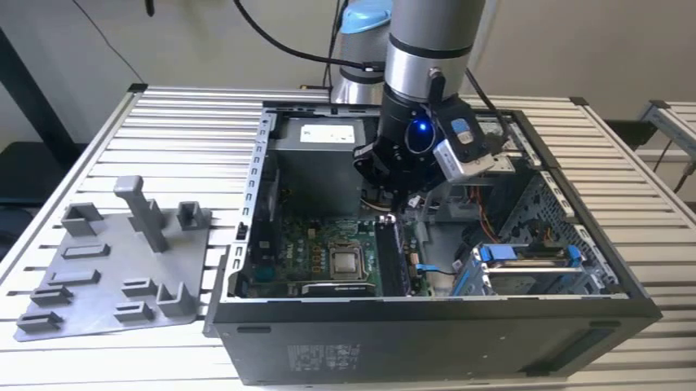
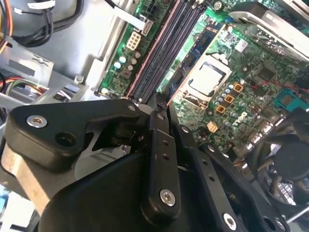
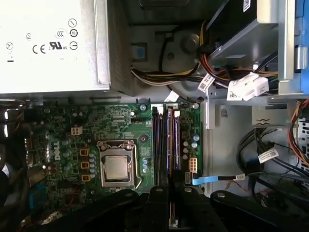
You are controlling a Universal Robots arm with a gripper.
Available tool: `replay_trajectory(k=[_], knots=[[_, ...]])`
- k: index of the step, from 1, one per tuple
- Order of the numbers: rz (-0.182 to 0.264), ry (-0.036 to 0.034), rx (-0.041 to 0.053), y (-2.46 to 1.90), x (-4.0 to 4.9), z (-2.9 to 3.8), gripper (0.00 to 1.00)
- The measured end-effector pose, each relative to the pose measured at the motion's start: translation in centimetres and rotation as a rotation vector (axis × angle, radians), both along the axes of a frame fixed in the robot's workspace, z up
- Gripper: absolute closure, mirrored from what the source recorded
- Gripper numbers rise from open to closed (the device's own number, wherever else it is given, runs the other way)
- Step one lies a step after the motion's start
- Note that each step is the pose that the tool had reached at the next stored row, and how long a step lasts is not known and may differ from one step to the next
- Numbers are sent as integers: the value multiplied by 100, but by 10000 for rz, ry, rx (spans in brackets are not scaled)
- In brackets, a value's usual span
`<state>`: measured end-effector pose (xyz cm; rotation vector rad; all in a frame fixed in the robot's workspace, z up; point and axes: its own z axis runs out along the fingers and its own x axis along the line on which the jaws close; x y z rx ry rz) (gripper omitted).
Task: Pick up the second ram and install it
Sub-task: 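Insert the second ram into the second slot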
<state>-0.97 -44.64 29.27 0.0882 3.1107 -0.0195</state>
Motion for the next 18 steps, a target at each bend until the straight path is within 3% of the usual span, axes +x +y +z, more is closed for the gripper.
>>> replay_trajectory(k=[18], knots=[[-260,0,0,-21,-15,-327,86]])
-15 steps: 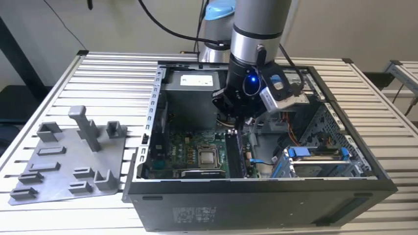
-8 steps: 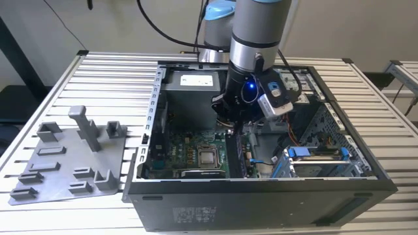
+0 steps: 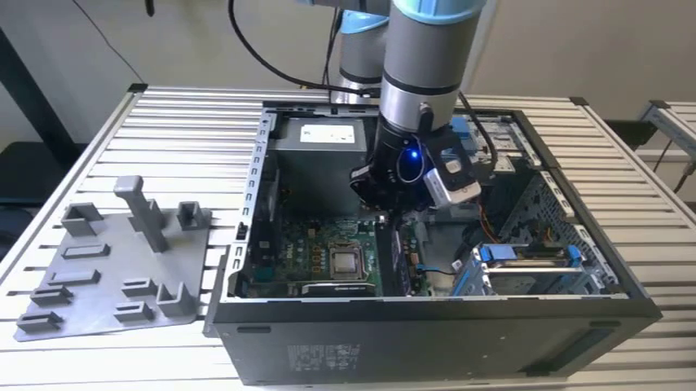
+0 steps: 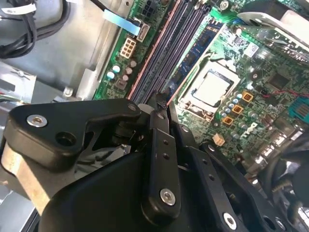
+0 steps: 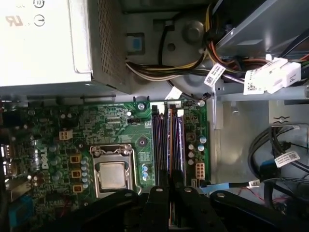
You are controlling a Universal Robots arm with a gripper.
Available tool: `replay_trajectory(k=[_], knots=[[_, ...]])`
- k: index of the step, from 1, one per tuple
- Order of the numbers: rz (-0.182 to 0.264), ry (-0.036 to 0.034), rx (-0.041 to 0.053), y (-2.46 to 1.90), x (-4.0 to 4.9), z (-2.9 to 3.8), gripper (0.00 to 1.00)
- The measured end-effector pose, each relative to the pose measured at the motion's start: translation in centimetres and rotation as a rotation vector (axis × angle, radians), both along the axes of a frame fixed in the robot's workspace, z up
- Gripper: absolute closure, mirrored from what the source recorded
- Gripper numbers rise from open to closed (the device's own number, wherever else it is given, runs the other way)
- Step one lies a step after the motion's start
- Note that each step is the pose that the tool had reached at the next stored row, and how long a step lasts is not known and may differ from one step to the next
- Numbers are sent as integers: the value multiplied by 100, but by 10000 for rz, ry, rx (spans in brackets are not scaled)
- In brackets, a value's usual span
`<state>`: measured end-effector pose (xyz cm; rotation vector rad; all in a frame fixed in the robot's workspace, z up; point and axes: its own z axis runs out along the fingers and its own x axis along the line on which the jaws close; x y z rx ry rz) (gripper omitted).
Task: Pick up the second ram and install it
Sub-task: 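Insert the second ram into the second slot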
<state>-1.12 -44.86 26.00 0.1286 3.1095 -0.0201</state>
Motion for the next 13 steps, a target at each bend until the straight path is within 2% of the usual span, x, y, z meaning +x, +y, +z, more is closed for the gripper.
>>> replay_trajectory(k=[6,11,13], knots=[[-91,0,0,-6,-24,-109,86],[-101,3,0,-29,-36,-200,86],[-101,27,-2,-43,-37,-230,86]])
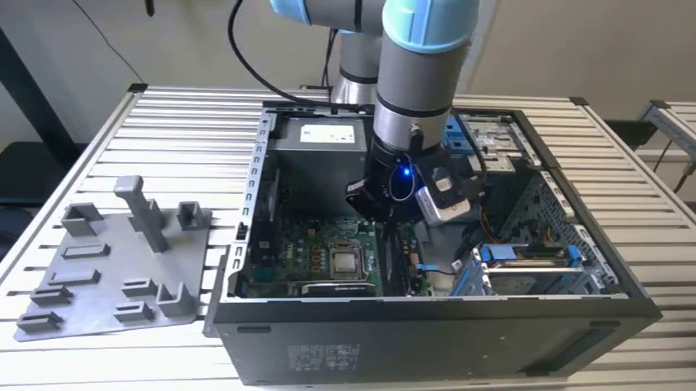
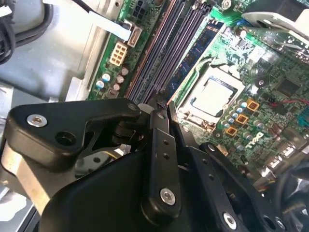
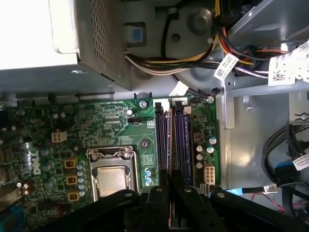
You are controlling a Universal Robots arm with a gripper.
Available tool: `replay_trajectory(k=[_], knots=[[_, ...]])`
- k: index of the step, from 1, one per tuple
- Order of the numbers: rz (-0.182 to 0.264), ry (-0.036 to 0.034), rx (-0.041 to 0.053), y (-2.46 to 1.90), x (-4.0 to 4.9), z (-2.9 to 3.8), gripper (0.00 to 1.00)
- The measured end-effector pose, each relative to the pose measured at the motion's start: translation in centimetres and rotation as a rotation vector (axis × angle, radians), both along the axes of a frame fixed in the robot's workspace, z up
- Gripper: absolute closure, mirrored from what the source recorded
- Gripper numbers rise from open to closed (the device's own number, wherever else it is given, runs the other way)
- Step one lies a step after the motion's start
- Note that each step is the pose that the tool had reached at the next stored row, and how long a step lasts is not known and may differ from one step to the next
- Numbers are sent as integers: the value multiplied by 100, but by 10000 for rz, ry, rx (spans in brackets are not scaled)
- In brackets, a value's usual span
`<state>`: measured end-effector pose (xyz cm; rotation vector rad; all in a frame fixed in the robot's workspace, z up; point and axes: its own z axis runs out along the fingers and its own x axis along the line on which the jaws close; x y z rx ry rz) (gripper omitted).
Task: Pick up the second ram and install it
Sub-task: 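Insert the second ram into the second slot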
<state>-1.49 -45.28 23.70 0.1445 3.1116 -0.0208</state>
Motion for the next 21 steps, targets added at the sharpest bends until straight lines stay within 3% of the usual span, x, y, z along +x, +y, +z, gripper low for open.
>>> replay_trajectory(k=[5,14,21], knots=[[0,18,3,-7,0,-71,86],[3,21,-21,-12,0,-99,86],[104,63,-25,-27,1,-111,86]])
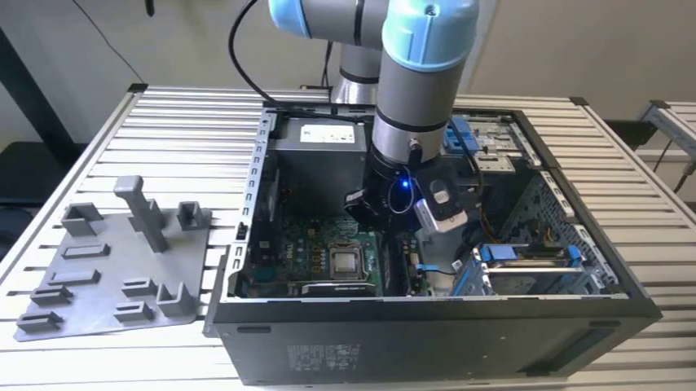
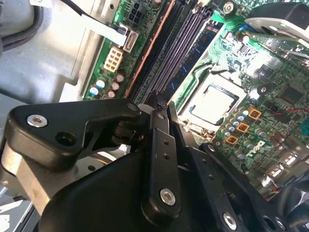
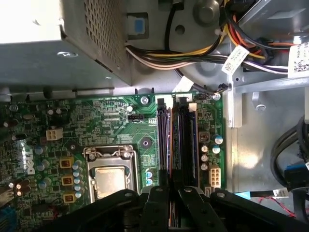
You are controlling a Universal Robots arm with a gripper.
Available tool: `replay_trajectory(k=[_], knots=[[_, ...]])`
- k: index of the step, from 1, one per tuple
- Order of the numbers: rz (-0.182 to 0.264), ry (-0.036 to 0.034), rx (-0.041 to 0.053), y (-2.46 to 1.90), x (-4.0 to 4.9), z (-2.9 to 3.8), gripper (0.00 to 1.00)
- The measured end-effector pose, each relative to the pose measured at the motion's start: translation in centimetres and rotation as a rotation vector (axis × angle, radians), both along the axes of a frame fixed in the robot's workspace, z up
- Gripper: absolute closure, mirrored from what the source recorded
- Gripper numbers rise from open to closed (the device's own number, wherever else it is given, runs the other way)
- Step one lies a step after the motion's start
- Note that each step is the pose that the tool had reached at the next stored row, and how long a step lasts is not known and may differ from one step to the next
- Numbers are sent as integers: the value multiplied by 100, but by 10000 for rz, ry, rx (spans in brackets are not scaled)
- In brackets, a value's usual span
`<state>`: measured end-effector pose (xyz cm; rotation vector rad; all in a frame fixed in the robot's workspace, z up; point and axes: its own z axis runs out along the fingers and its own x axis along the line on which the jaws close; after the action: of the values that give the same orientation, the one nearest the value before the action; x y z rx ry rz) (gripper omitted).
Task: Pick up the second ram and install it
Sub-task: 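Insert the second ram into the second slot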
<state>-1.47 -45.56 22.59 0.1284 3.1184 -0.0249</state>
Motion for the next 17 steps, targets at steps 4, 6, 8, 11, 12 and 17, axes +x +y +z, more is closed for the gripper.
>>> replay_trajectory(k=[4,6,8,11,12,17], knots=[[-1,1,-7,-1,0,1,86],[-2,1,-8,-1,1,1,86],[7,2,-8,-1,6,1,86],[77,10,-9,-1,25,0,86],[98,10,-9,-1,27,0,86],[342,10,-8,-7,33,-10,86]])
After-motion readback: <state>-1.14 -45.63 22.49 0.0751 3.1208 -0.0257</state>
